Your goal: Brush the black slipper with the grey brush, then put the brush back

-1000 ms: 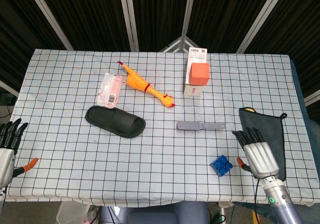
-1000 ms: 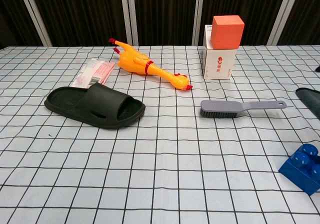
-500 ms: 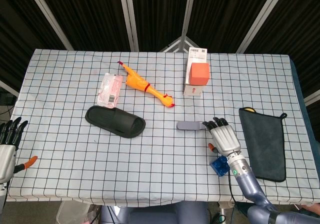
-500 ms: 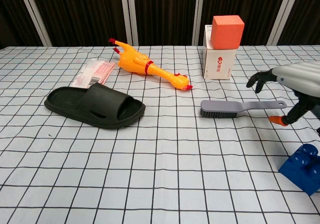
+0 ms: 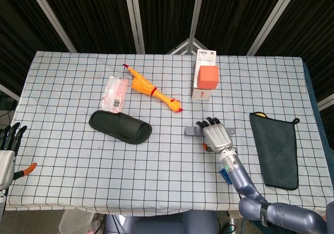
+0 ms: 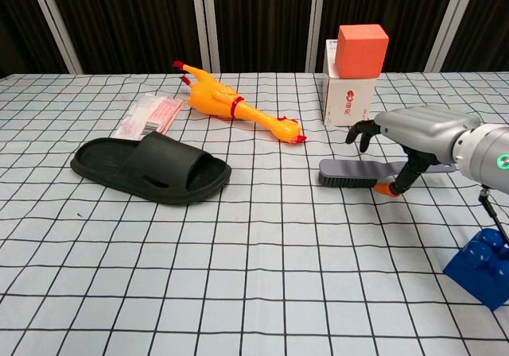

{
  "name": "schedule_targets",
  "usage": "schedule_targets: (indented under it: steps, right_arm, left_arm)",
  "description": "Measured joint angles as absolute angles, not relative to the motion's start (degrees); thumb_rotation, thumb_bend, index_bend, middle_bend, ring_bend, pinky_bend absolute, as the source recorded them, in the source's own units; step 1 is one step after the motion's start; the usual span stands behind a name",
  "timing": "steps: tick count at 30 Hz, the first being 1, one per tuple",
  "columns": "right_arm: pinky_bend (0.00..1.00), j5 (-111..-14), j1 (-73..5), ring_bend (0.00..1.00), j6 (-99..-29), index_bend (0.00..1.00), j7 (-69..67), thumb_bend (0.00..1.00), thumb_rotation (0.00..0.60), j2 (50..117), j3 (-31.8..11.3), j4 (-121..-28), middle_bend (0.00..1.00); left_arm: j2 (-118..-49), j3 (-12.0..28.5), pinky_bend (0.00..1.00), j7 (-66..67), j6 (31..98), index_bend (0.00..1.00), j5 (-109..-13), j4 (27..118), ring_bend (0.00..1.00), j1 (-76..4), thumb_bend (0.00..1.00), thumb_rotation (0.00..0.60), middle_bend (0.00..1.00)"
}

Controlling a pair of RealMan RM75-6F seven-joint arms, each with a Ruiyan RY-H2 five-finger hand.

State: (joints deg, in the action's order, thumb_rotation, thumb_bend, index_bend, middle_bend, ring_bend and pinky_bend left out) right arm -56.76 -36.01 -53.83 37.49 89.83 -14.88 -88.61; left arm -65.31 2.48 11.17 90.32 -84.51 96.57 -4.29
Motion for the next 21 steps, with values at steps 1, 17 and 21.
schedule_targets:
  steps: [1,17,21]
  right_arm:
    - [0.18,-56.66,-36.47,0.15,-53.83,0.20,37.42,0.35,0.600,90.24,-15.02,-88.30,0.28]
    - [0.23,-55.92,-40.56,0.16,-52.94,0.24,37.27,0.35,0.600,93.69,-14.27,-84.21,0.29]
    - [0.26,-56.00,-41.10,0.18,-52.85,0.29,36.55,0.35,0.600,94.35,-13.87,-82.83,0.32]
  left_arm:
    - [-65.14,2.58,0.00,11.04,90.59,0.00,-84.50,96.72,0.00,-4.16,0.09,0.600,0.00]
    - [-64.03,2.84,0.00,10.17,90.08,0.00,-83.75,97.68,0.00,-3.59,0.10,0.600,0.00]
    - [-63.84,2.70,0.00,10.01,89.03,0.00,-83.63,97.70,0.00,-3.87,0.09,0.600,0.00]
